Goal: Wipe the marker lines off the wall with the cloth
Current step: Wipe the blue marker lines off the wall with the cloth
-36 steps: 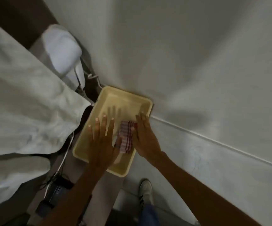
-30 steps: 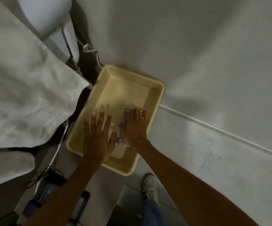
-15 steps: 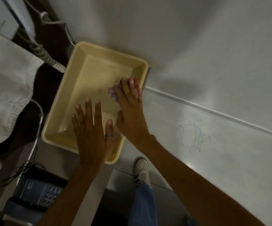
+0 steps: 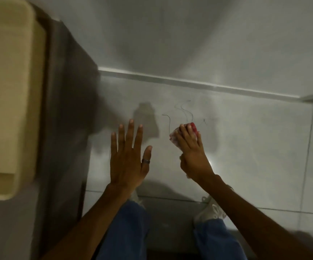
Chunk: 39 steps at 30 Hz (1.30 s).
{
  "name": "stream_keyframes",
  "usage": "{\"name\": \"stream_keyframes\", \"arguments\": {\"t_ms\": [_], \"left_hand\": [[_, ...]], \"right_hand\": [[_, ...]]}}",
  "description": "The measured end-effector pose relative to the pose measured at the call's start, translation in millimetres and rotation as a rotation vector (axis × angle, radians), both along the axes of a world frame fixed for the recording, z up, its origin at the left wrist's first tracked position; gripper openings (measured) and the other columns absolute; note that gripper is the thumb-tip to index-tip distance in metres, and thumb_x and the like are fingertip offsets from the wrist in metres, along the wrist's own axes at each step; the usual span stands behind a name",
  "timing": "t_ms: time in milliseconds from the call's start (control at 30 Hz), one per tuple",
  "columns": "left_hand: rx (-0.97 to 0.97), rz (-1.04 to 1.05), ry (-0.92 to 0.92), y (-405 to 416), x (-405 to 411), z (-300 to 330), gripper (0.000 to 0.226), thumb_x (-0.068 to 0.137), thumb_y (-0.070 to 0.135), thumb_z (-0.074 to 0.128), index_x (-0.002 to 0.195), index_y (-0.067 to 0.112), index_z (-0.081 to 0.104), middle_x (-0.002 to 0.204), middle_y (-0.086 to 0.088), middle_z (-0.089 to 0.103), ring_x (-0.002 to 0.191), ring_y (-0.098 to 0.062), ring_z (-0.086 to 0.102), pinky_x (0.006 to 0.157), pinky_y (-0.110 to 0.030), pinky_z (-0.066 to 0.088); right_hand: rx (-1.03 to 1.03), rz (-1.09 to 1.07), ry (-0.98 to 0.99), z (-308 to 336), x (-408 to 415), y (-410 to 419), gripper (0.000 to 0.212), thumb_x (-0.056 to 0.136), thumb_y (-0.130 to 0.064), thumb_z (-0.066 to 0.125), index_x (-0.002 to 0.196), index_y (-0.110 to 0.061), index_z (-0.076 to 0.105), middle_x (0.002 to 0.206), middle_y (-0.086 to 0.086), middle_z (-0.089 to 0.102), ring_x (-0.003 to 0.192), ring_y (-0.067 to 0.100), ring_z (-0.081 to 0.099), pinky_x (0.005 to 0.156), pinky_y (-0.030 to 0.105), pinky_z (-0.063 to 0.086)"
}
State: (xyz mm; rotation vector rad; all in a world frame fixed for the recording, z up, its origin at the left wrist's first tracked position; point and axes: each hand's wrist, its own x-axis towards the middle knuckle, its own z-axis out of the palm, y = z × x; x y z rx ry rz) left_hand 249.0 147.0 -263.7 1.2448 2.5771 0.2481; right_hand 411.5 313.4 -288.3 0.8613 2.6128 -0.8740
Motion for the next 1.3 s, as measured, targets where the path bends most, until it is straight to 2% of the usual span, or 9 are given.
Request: {"name": "stream_keyframes", "arguments": {"t_ms": [400, 533, 600, 700, 867, 967, 1067, 1167, 1300], "left_hand": [[-0.065, -0.009, 0.016, 44.2, 41.8, -257.0, 0.071, 0.111, 0.048, 0.034, 0.172, 0.013, 0.024, 0.181, -0.017, 0.014, 0.168, -0.041, 0.006, 0.136, -0.059, 0.006], [-0.077, 0.014, -0.006, 44.6, 36.9, -306.4, 0.071, 0.112, 0.048, 0.032, 0.173, 0.013, 0.022, 0.182, -0.016, 0.011, 0.168, -0.043, 0.004, 0.136, -0.061, 0.005], [-0.061, 0.033, 0.025, 41.7, 39.5, -320.3, 0.071, 0.112, 0.05, 0.03, 0.174, 0.017, 0.018, 0.182, -0.014, 0.009, 0.169, -0.041, 0.004, 0.137, -0.06, 0.005], [0.023, 0.044, 0.129, 37.4, 40.0, -334.3, 0.069, 0.111, 0.051, 0.034, 0.173, 0.02, 0.023, 0.181, -0.012, 0.017, 0.168, -0.039, 0.013, 0.136, -0.058, 0.009], [0.089, 0.046, 0.165, 33.6, 36.3, -341.1, 0.068, 0.111, 0.052, 0.035, 0.172, 0.024, 0.025, 0.181, -0.01, 0.021, 0.168, -0.036, 0.016, 0.136, -0.055, 0.01], [0.099, 0.037, 0.169, 34.8, 36.5, -341.8, 0.068, 0.111, 0.054, 0.032, 0.172, 0.023, 0.026, 0.18, -0.011, 0.022, 0.167, -0.037, 0.017, 0.136, -0.055, 0.009], [0.083, 0.043, 0.165, 34.1, 35.6, -341.4, 0.069, 0.111, 0.055, 0.029, 0.172, 0.022, 0.025, 0.18, -0.011, 0.021, 0.167, -0.038, 0.017, 0.136, -0.055, 0.01], [0.092, 0.049, 0.156, 35.7, 37.3, -339.7, 0.069, 0.111, 0.055, 0.03, 0.171, 0.021, 0.028, 0.18, -0.012, 0.022, 0.167, -0.038, 0.019, 0.136, -0.056, 0.012], [0.109, 0.06, 0.132, 35.9, 37.7, -337.9, 0.069, 0.109, 0.051, 0.038, 0.171, 0.019, 0.03, 0.18, -0.013, 0.024, 0.166, -0.04, 0.02, 0.135, -0.057, 0.012]], "right_hand": [[0.097, -0.06, 0.066, -220.5, 67.6, 54.5, 0.083, 0.09, 0.009, 0.054, 0.166, -0.008, 0.028, 0.178, 0.017, 0.011, 0.164, 0.032, -0.009, 0.136, 0.055, -0.003], [0.138, 0.082, 0.041, -267.0, 79.6, 54.0, 0.073, 0.1, -0.031, 0.041, 0.168, -0.011, 0.021, 0.178, 0.015, 0.011, 0.167, 0.032, 0.001, 0.136, 0.058, 0.004], [0.247, 0.149, 0.031, -282.4, 85.8, 52.5, 0.074, 0.105, -0.05, 0.026, 0.169, -0.013, 0.015, 0.179, 0.012, 0.008, 0.167, 0.027, 0.003, 0.136, 0.056, 0.005], [0.39, 0.217, 0.094, -295.8, 94.1, 71.5, 0.068, 0.109, -0.048, 0.023, 0.169, -0.015, 0.019, 0.179, 0.01, 0.016, 0.167, 0.027, 0.009, 0.135, 0.058, 0.01], [0.409, -0.337, -0.043, -289.4, 73.3, 107.2, 0.068, 0.11, -0.05, 0.02, 0.169, -0.017, 0.015, 0.179, 0.012, 0.013, 0.167, 0.029, 0.006, 0.136, 0.058, 0.003], [0.413, -0.146, -0.026, -287.0, 74.6, 111.2, 0.069, 0.11, -0.051, 0.024, 0.169, -0.016, 0.017, 0.179, 0.012, 0.015, 0.167, 0.03, 0.008, 0.136, 0.056, 0.003], [0.41, -0.266, -0.061, -281.4, 77.2, 118.1, 0.069, 0.11, -0.049, 0.024, 0.169, -0.015, 0.019, 0.178, 0.014, 0.016, 0.167, 0.032, 0.01, 0.136, 0.055, 0.003], [0.424, -0.089, -0.038, -283.5, 80.0, 116.0, 0.07, 0.108, -0.051, 0.023, 0.168, -0.014, 0.021, 0.178, 0.014, 0.018, 0.166, 0.032, 0.011, 0.136, 0.057, 0.006], [0.428, -0.25, -0.034, -280.8, 80.6, 111.1, 0.07, 0.109, -0.049, 0.026, 0.168, -0.013, 0.021, 0.177, 0.015, 0.019, 0.166, 0.033, 0.012, 0.136, 0.056, 0.007]]}}
